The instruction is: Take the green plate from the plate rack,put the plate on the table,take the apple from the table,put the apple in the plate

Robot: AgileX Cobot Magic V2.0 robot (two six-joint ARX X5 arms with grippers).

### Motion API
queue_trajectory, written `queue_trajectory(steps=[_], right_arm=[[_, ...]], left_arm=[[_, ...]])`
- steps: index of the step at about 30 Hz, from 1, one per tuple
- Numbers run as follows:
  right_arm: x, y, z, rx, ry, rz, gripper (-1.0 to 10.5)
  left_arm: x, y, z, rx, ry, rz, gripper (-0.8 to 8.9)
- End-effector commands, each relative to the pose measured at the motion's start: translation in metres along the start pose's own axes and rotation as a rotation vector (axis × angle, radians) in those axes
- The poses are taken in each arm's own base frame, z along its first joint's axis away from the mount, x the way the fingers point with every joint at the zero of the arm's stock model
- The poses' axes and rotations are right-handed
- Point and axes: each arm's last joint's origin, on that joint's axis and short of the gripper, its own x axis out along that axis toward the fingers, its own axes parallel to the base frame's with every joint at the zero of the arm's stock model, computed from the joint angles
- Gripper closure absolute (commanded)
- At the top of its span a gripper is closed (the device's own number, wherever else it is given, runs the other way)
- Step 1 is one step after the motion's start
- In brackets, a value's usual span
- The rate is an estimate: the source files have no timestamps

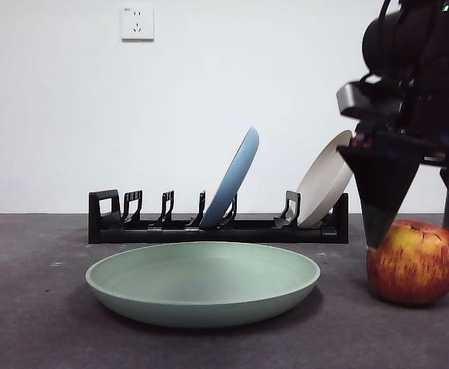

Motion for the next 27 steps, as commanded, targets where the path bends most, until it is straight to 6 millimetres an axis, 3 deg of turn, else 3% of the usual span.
queue_trajectory(steps=[1,6,21,27], right_arm=[[0.0083,0.0014,0.0017,0.004,0.029,-0.009,3.1],[0.0152,0.0037,0.0027,0.004,0.054,-0.014,3.3],[0.0153,0.0042,0.0015,0.035,0.066,-0.007,9.7],[0.0098,0.0048,0.0005,0.033,0.051,-0.011,9.6]], left_arm=[[-0.0007,-0.0002,0.0004,-0.006,-0.004,-0.002,5.62],[-0.0007,-0.0002,0.0004,-0.006,-0.004,0.0,5.62],[-0.0007,-0.0002,0.0004,-0.006,-0.004,0.0,5.62],[-0.0007,-0.0002,0.0003,-0.005,-0.004,0.0,5.62]])
